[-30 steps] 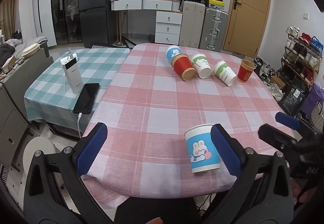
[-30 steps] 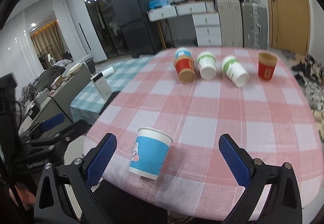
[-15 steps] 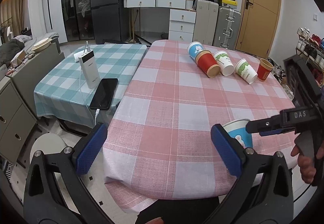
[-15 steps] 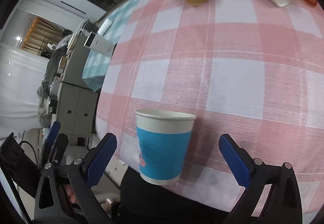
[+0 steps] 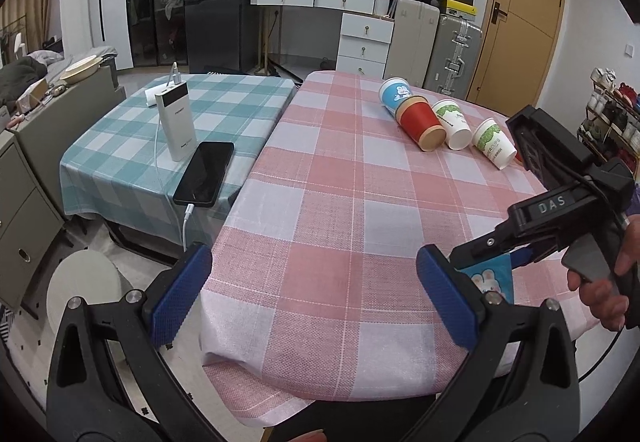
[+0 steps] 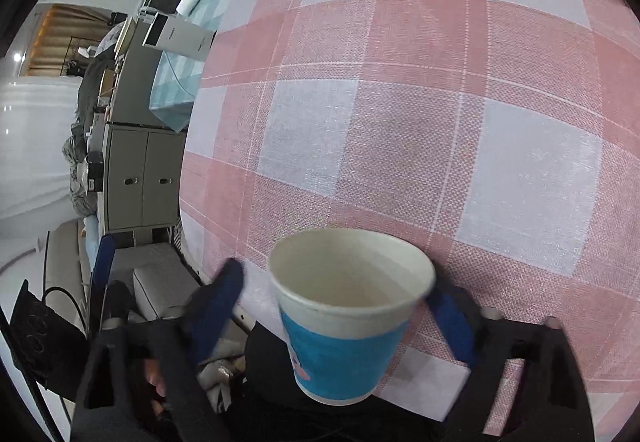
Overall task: Flip cup upright
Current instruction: 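Rotate the held cup with the right gripper so its opening faces up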
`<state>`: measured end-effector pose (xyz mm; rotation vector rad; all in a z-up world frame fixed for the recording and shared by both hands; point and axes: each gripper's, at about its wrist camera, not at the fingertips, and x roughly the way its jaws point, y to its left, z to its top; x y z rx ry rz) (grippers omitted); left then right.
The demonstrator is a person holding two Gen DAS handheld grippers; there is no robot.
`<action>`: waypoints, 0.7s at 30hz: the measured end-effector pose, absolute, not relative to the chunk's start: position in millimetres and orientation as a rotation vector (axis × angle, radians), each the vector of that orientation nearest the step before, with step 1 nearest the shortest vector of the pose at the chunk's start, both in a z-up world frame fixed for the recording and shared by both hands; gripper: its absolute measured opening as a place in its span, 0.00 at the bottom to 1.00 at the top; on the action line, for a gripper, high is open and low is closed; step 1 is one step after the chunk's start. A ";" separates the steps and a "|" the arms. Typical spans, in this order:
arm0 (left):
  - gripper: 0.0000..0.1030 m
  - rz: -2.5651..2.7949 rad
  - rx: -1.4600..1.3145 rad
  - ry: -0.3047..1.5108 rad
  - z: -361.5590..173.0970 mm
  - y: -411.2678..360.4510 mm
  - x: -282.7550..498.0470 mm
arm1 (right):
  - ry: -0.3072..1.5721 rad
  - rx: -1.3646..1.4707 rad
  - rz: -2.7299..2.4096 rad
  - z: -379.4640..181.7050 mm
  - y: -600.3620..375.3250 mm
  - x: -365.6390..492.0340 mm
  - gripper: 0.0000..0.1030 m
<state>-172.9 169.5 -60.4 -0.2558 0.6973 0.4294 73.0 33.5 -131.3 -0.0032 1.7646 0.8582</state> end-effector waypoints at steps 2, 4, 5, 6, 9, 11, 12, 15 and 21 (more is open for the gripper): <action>0.99 0.430 -0.250 0.695 -61.0 168.6 -171.6 | 1.783 0.015 0.852 -134.7 33.7 73.8 0.64; 0.99 0.427 -0.253 0.698 -61.6 168.8 -170.9 | 1.772 0.023 0.867 -132.7 31.3 72.3 0.60; 0.99 0.423 -0.257 0.699 -62.4 169.3 -170.0 | 1.767 0.031 0.871 -131.8 28.0 71.4 0.59; 0.99 0.422 -0.257 0.701 -61.5 168.8 -170.1 | 1.762 0.045 0.864 -131.5 24.5 71.7 0.59; 0.99 0.417 -0.258 0.706 -62.0 167.5 -168.0 | 1.715 0.099 0.867 -122.1 6.3 73.9 0.58; 0.99 0.408 -0.263 0.710 -61.5 165.1 -165.6 | 1.641 0.129 0.872 -111.4 -8.4 76.6 0.58; 0.99 0.404 -0.266 0.710 -61.3 163.2 -163.2 | 1.606 0.150 0.877 -106.7 -16.8 77.8 0.58; 0.99 0.380 -0.263 0.713 -59.9 155.7 -152.8 | 1.505 0.250 0.850 -97.2 -50.3 81.4 0.58; 0.99 0.300 -0.243 0.710 -50.1 130.4 -115.7 | 1.232 0.310 0.756 -71.5 -99.6 79.1 0.58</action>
